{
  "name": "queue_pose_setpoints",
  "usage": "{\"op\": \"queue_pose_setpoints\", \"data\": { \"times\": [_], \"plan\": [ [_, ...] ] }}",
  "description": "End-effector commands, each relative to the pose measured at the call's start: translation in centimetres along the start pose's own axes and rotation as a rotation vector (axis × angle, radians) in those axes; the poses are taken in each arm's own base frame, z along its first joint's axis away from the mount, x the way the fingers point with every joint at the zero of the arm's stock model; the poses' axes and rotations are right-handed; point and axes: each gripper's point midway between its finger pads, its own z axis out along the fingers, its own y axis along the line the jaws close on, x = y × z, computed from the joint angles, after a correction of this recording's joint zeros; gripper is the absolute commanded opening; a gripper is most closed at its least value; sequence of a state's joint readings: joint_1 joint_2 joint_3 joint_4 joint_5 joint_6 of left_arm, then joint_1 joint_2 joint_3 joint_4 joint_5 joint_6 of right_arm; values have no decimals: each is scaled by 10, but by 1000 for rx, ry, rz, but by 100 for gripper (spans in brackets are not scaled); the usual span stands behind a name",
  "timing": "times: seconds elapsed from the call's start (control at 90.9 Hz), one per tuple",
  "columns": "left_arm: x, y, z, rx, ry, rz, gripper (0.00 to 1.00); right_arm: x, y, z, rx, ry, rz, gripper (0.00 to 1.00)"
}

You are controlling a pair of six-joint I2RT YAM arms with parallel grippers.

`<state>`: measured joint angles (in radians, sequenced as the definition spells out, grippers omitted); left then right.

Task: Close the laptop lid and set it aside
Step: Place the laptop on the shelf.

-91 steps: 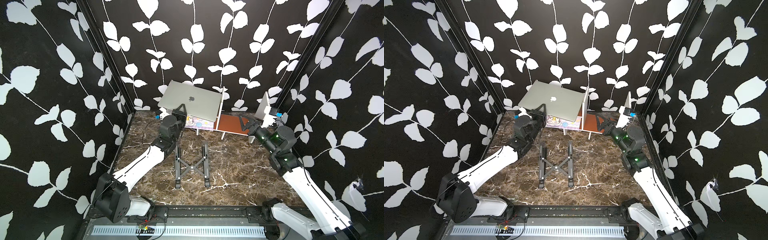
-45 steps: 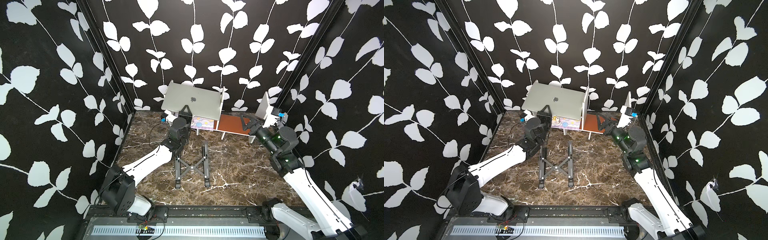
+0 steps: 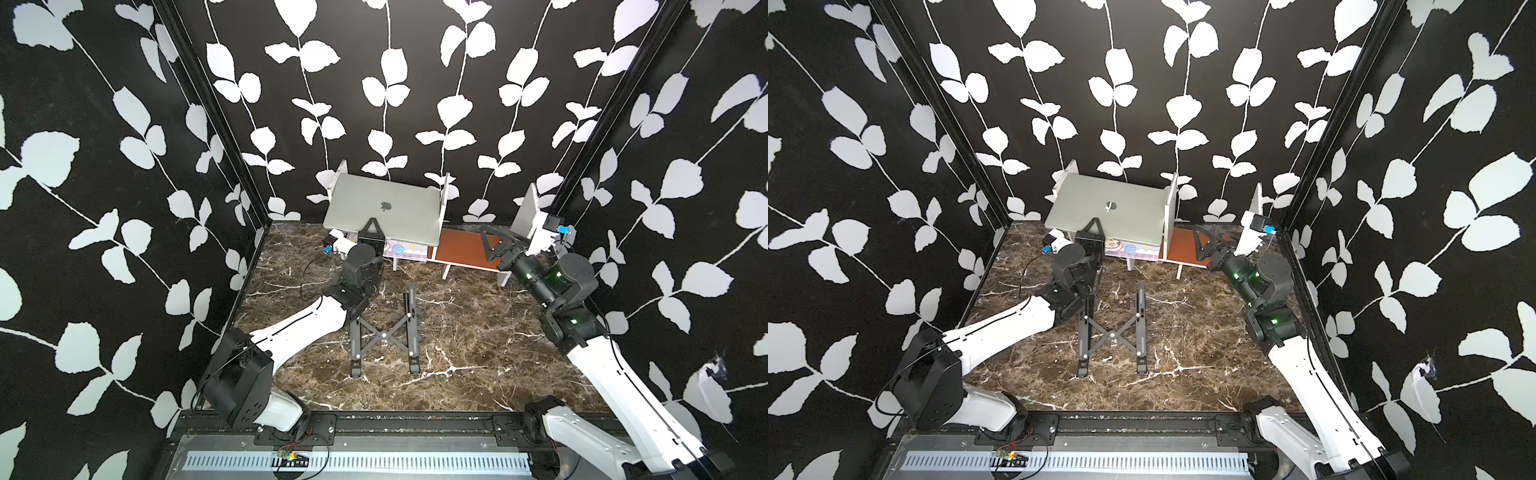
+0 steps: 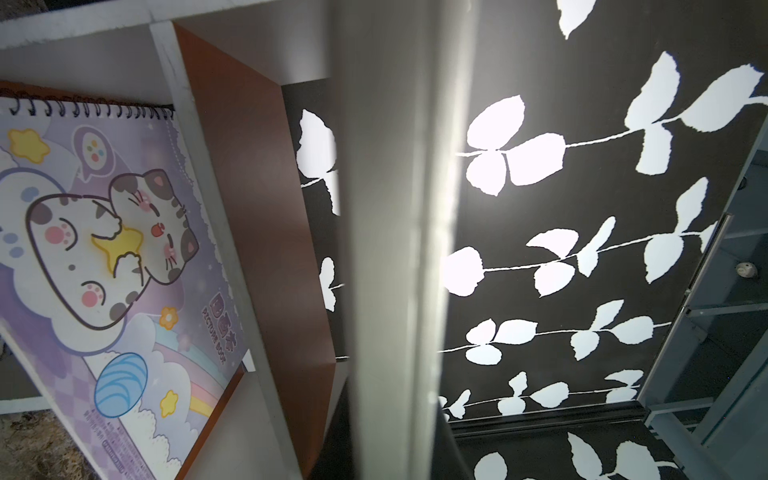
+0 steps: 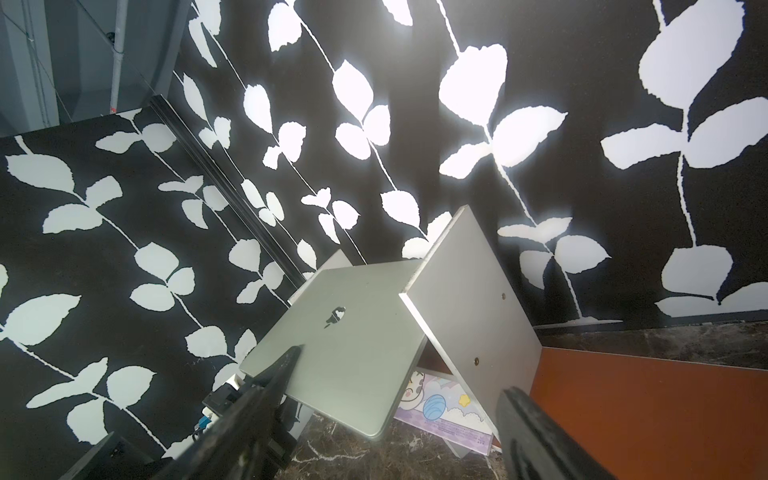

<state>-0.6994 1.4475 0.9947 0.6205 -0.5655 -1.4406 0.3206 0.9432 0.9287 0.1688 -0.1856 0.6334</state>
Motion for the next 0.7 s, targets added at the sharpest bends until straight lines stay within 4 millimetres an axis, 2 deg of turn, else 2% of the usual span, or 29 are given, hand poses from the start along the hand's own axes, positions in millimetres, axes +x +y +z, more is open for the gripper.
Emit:
{"op": "queue_pose_setpoints", "data": {
  "times": [0.0,0.077,0.121,0.352,0.693],
  "plan": [
    [10,-60,-9,206,87,-131,0,-10,9,-7,-33,-41,-12,86],
    [14,-58,-7,203,107,-127,0,-10,9,-7,-35,-40,-13,86],
    [3,-55,0,199,86,-117,0,-10,10,-8,-35,-42,-14,86],
    [-4,-36,16,174,86,-102,0,-10,10,-8,-35,-39,-16,86],
    [-4,-4,43,153,96,-113,0,-8,9,-9,-33,-35,-19,86]
  ]
}}
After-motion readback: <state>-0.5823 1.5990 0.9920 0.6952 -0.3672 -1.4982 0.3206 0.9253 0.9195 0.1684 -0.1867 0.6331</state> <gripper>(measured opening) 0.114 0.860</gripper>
